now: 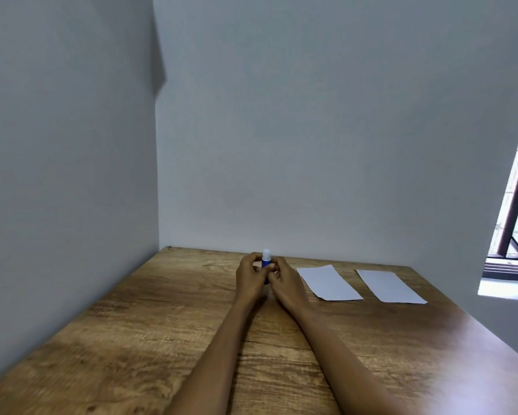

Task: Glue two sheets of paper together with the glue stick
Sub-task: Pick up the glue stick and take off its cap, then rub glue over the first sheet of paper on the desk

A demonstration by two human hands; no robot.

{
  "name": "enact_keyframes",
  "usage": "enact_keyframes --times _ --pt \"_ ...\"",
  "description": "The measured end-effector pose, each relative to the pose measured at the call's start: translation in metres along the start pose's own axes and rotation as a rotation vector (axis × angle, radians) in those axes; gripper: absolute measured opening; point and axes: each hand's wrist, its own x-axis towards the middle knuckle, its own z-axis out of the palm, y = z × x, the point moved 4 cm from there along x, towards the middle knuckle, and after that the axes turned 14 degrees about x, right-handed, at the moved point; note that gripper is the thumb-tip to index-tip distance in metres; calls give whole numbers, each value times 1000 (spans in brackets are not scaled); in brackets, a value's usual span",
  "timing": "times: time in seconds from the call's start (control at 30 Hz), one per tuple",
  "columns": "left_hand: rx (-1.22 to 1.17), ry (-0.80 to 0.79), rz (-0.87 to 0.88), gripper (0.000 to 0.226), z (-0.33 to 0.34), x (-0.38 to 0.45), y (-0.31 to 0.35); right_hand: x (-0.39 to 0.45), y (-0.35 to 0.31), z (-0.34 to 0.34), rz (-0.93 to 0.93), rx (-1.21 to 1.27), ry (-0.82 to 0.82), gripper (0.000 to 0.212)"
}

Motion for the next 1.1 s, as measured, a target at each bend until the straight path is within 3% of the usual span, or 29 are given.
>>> enact_keyframes --times 0.13,0.37,0.47,0.57,0.67,0.77,0.83,0.97,1.1 --pt "25 -25 -30 21 -1 -4 -8 0 3 4 -1 -99 -97 27" --pt "74 -124 -19 26 5 -5 -11 1 7 4 13 -135 -94 25" --pt "45 -143 -37 41 5 -7 -9 0 6 3 35 -114 -149 37" --pt "12 9 1 56 -3 -13 1 -3 0 -9 70 -1 -216 45" --pt "169 239 267 33 -13 -25 29 -1 -2 -45 97 39 -136 56" --pt "158 175 395 14 9 -40 57 -3 12 -101 116 -175 80 43" --pt "131 3 210 20 40 -43 61 -11 31 -133 194 -361 92 37" --pt "106 -323 -467 52 88 -35 51 -21 50 -151 252 -476 32 28" --pt "-39 -318 -653 48 97 -16 61 -18 41 -140 204 -574 80 27"
